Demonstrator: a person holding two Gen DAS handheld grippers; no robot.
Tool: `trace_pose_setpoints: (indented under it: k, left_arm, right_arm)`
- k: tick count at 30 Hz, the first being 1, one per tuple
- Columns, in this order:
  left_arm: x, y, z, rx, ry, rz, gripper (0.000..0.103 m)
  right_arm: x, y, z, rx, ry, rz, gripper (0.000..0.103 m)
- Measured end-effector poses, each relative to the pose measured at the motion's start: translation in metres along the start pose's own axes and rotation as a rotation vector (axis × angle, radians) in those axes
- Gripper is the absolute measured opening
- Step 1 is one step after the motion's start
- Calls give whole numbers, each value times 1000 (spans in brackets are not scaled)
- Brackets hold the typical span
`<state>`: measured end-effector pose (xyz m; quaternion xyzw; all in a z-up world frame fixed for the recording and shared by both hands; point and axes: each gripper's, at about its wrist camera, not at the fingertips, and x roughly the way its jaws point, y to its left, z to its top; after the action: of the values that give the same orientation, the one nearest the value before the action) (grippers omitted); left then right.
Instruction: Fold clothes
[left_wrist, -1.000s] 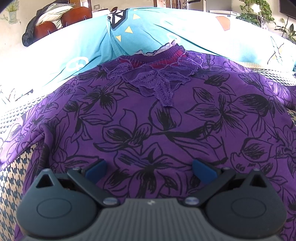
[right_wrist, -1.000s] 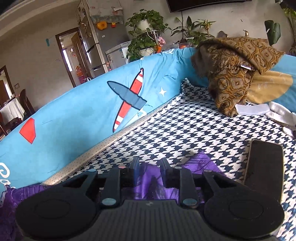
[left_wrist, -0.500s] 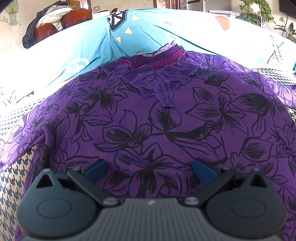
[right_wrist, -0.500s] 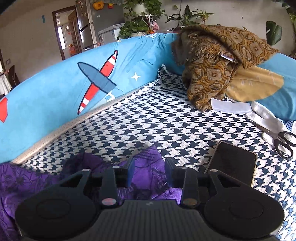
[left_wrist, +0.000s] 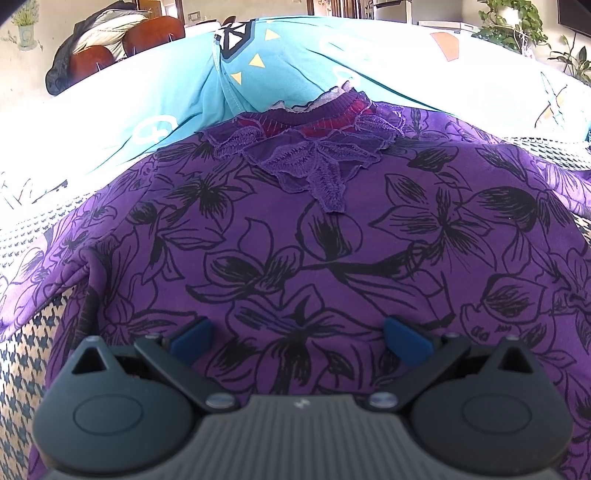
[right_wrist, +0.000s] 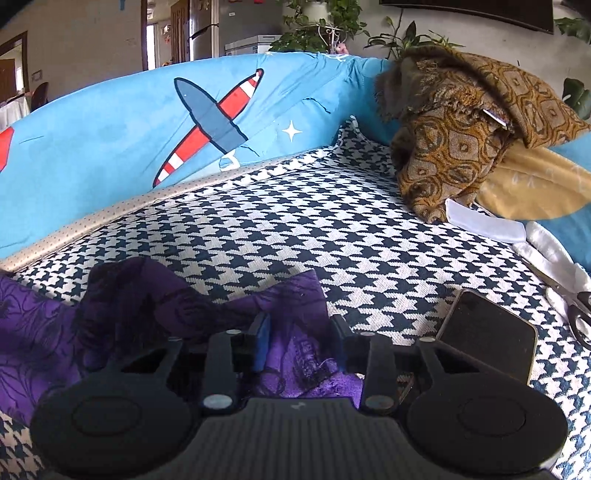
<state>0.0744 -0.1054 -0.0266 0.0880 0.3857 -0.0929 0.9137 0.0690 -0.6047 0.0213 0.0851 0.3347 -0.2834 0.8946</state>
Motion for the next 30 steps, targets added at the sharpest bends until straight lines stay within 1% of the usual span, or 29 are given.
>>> trace_pose_setpoints:
  k: [1,2,3,5,7,10,13,15,17,18,19,22,24,28,30]
  left_arm:
    - [0,0,0,0,0,0,103]
    - [0,0,0,0,0,-1,103]
    - [0,0,0,-1,0,-1,103]
    - [0,1,0,-3,2,-4,103]
    - [-1,2,1,-5,4,-8,103]
    - [-2,3,1,-6,12,-16,103]
    - [-4,4,2,-5,28,-35,103]
    - [-8,3,1,3,40,-52,103]
    - [-11,2,-1,17,51,-69,103]
    - [-13,2,-2,25,56,-80,103]
    - [-15,1,-3,35,60,-92,103]
    - [-21,-2,-9,61,65,-113,103]
    - [-25,-3,-13,76,63,-120,103]
    - [-33,-3,-21,95,55,-131,103]
    - [-36,-3,-24,90,48,-134,103]
  right_arm:
    - [-1,3,0,-13,-1,6,18]
    - [-2,5,-1,-25,-3,13,15]
    - [-3,8,-1,-32,-3,7,13]
    - [-11,11,1,-24,-21,-19,12]
    - [-27,10,7,-9,-67,-66,12]
    - [-56,2,16,25,-142,-182,12]
    - [-74,-10,19,75,-186,-285,12]
    - [-74,-17,19,105,-165,-319,15]
    - [-72,-20,19,121,-141,-353,15]
    - [-76,-20,19,133,-153,-365,15]
    - [-79,-20,19,139,-165,-362,16]
    - [-93,-15,19,158,-183,-275,21]
    - [-101,-5,16,154,-163,-181,22]
    - [-108,22,5,111,-107,-30,25]
    - [-109,35,0,91,-72,36,31]
